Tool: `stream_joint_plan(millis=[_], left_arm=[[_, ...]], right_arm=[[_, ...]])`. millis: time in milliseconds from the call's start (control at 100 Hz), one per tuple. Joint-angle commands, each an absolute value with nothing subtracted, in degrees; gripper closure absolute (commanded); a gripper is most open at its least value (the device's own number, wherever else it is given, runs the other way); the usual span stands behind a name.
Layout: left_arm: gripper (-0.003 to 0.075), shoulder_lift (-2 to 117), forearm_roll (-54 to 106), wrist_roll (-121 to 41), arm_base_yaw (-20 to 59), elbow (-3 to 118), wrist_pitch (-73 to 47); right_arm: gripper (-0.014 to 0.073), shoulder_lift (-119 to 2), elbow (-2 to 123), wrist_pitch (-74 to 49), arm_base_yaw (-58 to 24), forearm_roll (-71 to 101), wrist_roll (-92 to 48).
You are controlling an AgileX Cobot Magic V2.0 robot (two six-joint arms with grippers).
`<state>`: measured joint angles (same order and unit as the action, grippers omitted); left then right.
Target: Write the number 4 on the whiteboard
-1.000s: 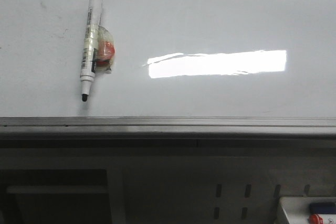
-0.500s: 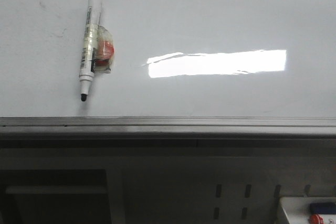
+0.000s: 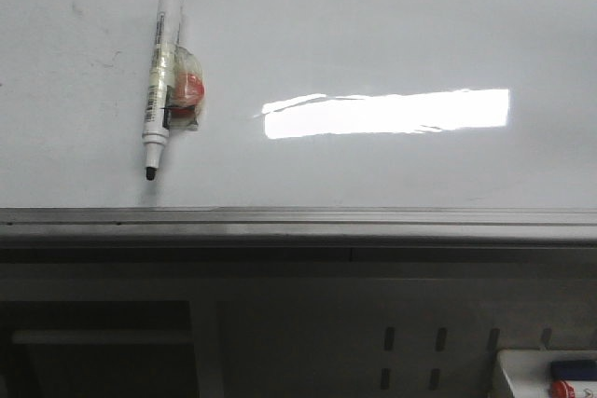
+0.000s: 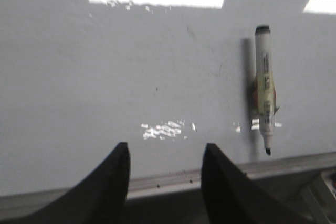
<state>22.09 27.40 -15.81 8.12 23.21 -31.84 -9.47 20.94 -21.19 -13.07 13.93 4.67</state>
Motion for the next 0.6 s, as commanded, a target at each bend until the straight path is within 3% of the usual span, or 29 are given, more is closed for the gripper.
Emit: stream_joint_plan(millis=[0,220,590], left_arm=[[0.0318,27.0,32.2,-17.8,8.0,25.7,-32.5],[0.0354,36.0,49.5,-29.8,8.2,27.1,-32.6],[0.0355,48.1,40.5,-31.9,22.1,36.2,-29.7]], right_arm=[[0.0249,-11.9,23.8,-18.3,-12.8,13.5,3.9],[0.0249,-12.8,24.0,-18.2,-12.8,13.5,3.8],[0.0249,-14.5,23.9,-18.7,-12.8,12.2,3.8]])
